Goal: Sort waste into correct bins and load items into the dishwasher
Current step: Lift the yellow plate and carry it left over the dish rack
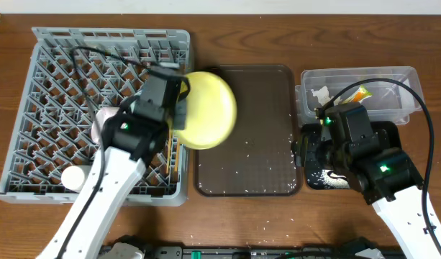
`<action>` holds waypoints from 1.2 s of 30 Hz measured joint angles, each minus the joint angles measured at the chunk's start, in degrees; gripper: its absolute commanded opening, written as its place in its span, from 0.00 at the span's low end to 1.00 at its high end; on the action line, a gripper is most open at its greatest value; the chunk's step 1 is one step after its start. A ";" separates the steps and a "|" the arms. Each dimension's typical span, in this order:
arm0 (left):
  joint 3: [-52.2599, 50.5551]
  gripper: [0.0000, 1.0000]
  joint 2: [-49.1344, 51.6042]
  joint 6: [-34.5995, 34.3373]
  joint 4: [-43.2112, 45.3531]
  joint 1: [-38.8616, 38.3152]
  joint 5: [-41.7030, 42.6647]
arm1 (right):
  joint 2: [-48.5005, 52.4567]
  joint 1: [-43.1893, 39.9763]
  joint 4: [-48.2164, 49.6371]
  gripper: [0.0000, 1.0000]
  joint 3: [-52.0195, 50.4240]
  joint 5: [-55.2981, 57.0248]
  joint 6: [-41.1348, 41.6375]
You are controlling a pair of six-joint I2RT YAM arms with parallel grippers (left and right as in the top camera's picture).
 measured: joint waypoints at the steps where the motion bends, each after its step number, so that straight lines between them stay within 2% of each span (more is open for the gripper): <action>1: 0.00 0.07 -0.61 0.37 -1.03 0.15 -3.28 | 0.00 0.00 0.02 0.65 0.02 0.02 0.00; 6: 0.00 0.07 -2.27 1.70 -1.66 2.71 -15.87 | 0.00 0.00 0.00 0.65 0.02 0.20 0.02; 12: 0.00 0.08 -2.12 4.42 -2.25 4.24 -23.87 | 0.00 0.00 0.02 0.66 0.00 0.22 0.00; 28: -0.02 0.08 -1.29 6.16 -9.68 -0.22 -26.99 | 0.00 0.00 0.37 0.67 0.00 1.73 0.02; 30: -0.02 0.16 -1.29 6.21 -9.86 -1.18 -27.12 | 0.00 0.00 0.39 0.67 0.00 1.88 0.00; 33: -0.02 0.50 -1.29 5.88 -10.12 -2.40 -27.23 | 0.00 0.00 0.39 0.68 0.00 1.97 0.00; 34: -0.02 0.54 -1.29 6.03 -10.14 -2.69 -27.26 | 0.00 0.00 0.39 0.68 0.02 2.01 0.00; 36: -0.02 0.57 -1.29 5.88 -10.12 -2.95 -27.32 | 0.00 0.00 0.39 0.68 0.02 2.12 0.00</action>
